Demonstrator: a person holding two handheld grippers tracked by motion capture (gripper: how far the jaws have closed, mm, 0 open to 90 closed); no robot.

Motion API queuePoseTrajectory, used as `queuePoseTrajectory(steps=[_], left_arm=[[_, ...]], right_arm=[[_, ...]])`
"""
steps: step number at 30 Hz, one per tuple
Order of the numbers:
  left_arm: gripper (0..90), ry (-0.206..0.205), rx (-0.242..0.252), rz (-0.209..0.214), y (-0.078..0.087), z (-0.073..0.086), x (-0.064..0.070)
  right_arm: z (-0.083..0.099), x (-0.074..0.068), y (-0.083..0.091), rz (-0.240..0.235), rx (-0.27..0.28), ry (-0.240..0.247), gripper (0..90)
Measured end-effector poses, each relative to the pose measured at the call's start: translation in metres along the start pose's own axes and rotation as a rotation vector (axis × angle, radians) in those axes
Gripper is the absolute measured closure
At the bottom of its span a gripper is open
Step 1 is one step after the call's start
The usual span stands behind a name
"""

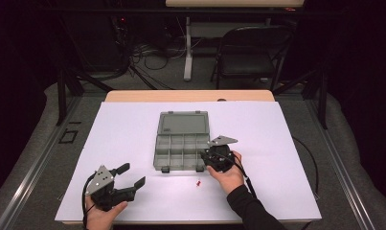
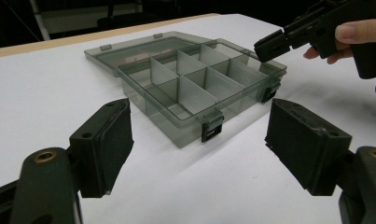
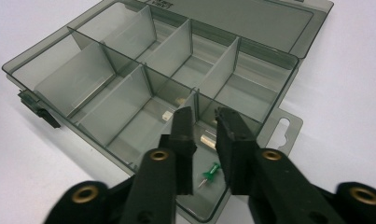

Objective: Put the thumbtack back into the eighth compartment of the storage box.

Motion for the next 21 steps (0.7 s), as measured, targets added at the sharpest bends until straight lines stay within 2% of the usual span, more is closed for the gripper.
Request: queuePoseTrajectory(steps=[1, 2, 3, 4, 5, 6, 7, 12, 21], left_arm=[[22.3, 0.000, 0.000, 0.000, 0.000, 0.000, 0.000], [22.3, -0.001, 0.001, -0.001, 0.000, 0.000, 0.000], [22.3, -0.001, 0.001, -0.001, 0.000, 0.000, 0.000], [22.3, 0.000, 0.000, -0.002, 0.000, 0.000, 0.000], [22.3, -0.001, 0.001, -0.002, 0.000, 0.000, -0.001], [22.3, -0.001, 0.001, -0.002, 0.000, 0.000, -0.001], [22.3, 0.000, 0.000, -0.003, 0.000, 0.000, -0.001], [22.3, -0.002, 0.001, -0.002, 0.001, 0.000, 0.000], [22.3, -0.002, 0.002, -0.003, 0.001, 0.000, 0.000]], right_arm=[[0.000, 0.000, 0.000, 0.000, 0.000, 0.000, 69.1], [-0.002, -0.001, 0.003, 0.013, 0.013, 0.010, 60.8], [-0.002, -0.001, 0.003, 0.013, 0.013, 0.010, 60.8], [-0.004, -0.001, 0.007, 0.036, 0.030, 0.021, 54.5], [-0.005, -0.001, 0.008, 0.043, 0.039, 0.027, 52.2], [-0.005, -0.001, 0.008, 0.043, 0.039, 0.027, 52.2], [-0.006, -0.003, 0.012, 0.041, 0.043, 0.035, 46.7], [-0.005, -0.007, 0.019, 0.024, 0.046, 0.035, 41.7], [-0.003, -0.017, 0.040, 0.014, 0.121, 0.049, 36.6]])
Point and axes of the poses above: each handheld gripper's, and its own axes: y roughly backward along the jaws, z roughly out of its underside, x roughly to its right, the point moved 10 cm from there along -y, roughly forward along the jaws, and after that the axes turned 11 degrees about y, right-handed, at the moved point
